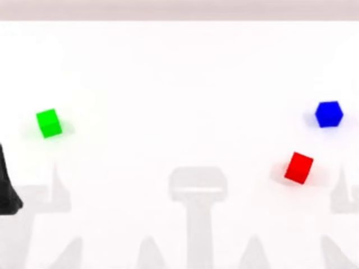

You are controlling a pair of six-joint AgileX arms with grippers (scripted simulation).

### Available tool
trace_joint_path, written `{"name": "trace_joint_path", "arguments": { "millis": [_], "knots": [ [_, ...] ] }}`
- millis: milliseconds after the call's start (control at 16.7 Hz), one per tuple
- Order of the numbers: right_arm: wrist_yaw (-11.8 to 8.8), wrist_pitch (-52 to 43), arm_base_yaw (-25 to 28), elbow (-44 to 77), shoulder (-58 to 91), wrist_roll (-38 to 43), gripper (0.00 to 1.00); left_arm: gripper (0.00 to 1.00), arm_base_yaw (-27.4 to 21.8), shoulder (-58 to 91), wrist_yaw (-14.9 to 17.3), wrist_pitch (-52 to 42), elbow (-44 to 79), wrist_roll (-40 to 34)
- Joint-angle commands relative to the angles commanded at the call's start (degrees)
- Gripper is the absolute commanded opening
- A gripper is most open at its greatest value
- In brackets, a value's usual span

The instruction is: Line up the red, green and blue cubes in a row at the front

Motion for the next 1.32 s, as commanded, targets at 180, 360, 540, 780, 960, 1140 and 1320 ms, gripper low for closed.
{"name": "trace_joint_path", "arguments": {
  "millis": [180, 360, 540, 780, 960, 1140, 1320],
  "knots": [
    [0.01, -0.40, 0.13, 0.57, 0.57, -0.29, 1.00, 1.00, 0.00, 0.00, 0.00, 0.00, 0.00, 0.00],
    [0.04, -4.12, 1.40, 5.86, 5.97, -2.91, 1.00, 1.00, 0.00, 0.00, 0.00, 0.00, 0.00, 0.00],
    [-0.03, -10.95, 3.76, 15.27, 16.87, -7.62, 1.00, 1.00, 0.00, 0.00, 0.00, 0.00, 0.00, 0.00],
    [-0.12, -23.19, 7.82, 31.10, 39.08, -15.81, 1.00, 1.00, 0.00, 0.00, 0.00, 0.00, 0.00, 0.00],
    [-0.10, -33.25, 11.03, 43.73, 58.38, -22.40, 1.00, 1.00, 0.00, 0.00, 0.00, 0.00, 0.00, 0.00],
    [-0.07, -42.86, 14.07, 55.76, 76.49, -28.69, 1.00, 1.00, 0.00, 0.00, 0.00, 0.00, 0.00, 0.00],
    [-0.04, -51.16, 16.76, 66.54, 91.08, -34.26, 1.00, 1.00, 0.00, 0.00, 0.00, 0.00, 0.00, 0.00]
  ]
}}
